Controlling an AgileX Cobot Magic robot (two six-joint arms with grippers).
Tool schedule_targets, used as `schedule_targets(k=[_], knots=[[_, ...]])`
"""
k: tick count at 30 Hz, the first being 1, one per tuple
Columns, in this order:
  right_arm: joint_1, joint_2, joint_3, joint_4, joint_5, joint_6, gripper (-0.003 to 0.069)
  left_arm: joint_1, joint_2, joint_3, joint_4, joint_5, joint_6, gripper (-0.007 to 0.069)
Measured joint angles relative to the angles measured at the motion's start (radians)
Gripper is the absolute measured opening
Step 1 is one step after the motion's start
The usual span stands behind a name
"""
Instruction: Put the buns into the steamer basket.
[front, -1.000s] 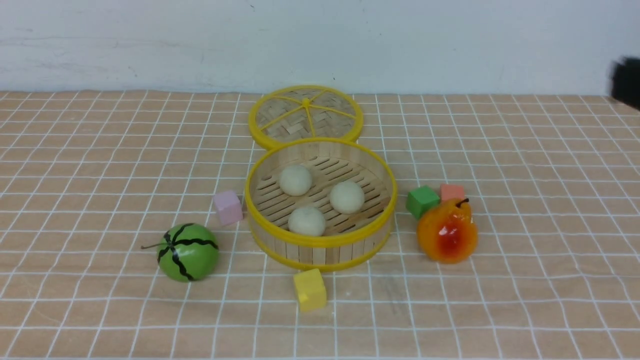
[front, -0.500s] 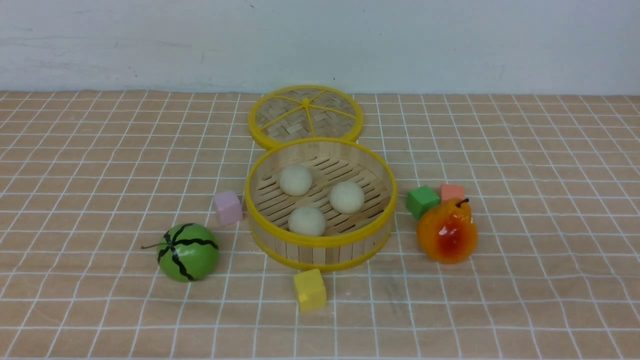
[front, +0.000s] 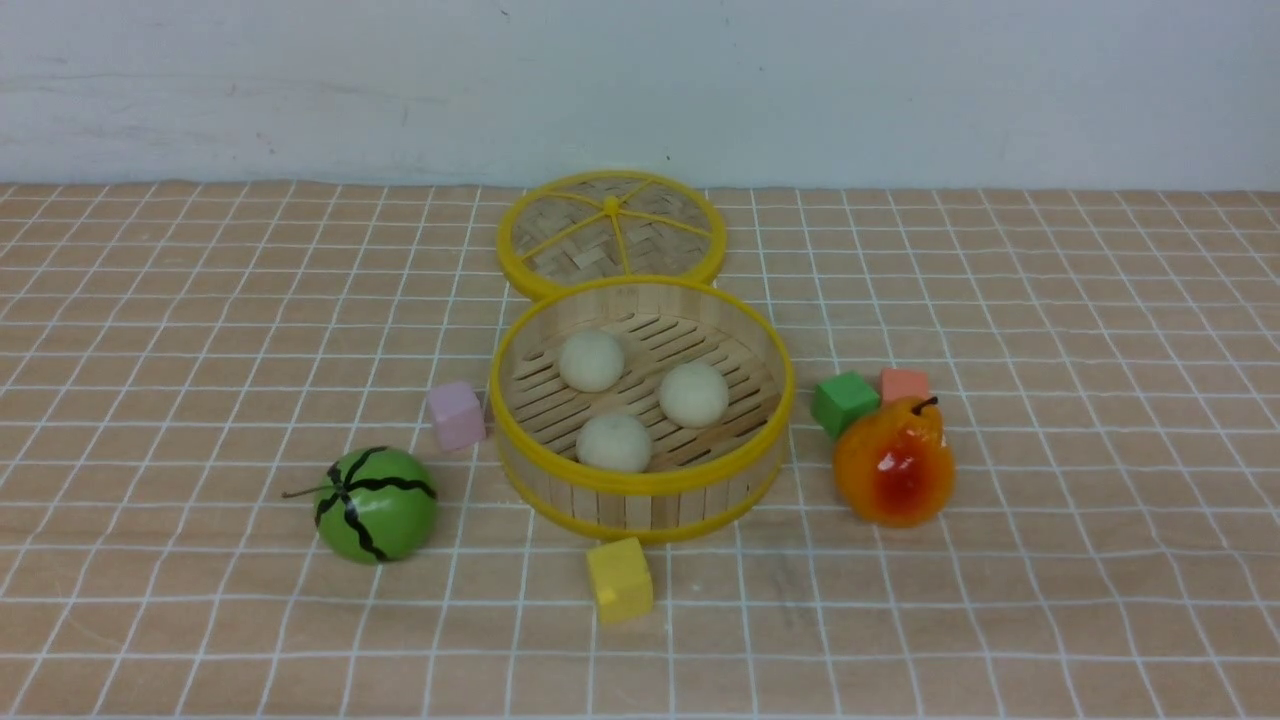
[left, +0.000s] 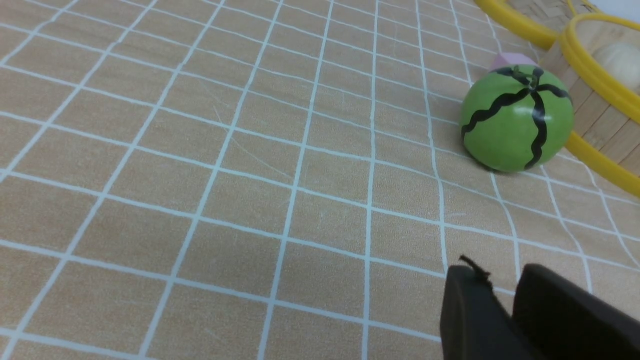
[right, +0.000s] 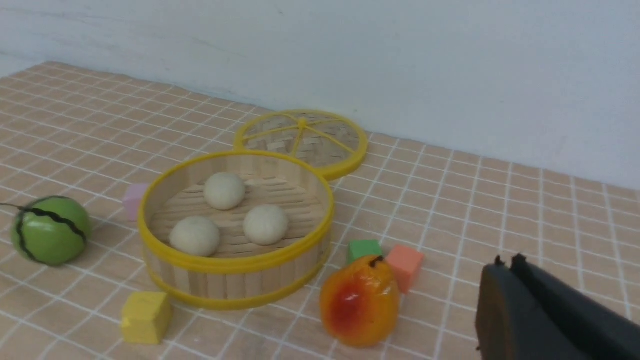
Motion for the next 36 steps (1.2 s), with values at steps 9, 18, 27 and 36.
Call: schedule_targets(k=[9,18,27,36], knots=[[-0.334,-0.238,0.299,-0.029,0.012,0.051,0.0000,0.000,0.000,0.000,0.000,0.000,0.000,0.0141],[-0.426,-0.415,0.537,-0.075,0.061,0.133,0.0002,0.000,-0.001,0.000,0.000,0.004,0.000,0.0143],[-0.427,-0.417,0.541,-0.081,0.043,0.148,0.0015,0.000,-0.001,0.000,-0.002,0.007,0.000,0.0146],[-0.427,-0.417,0.542,-0.082,0.042,0.149,0.0027,0.000,-0.001,0.000,-0.002,0.007,0.000,0.0161]])
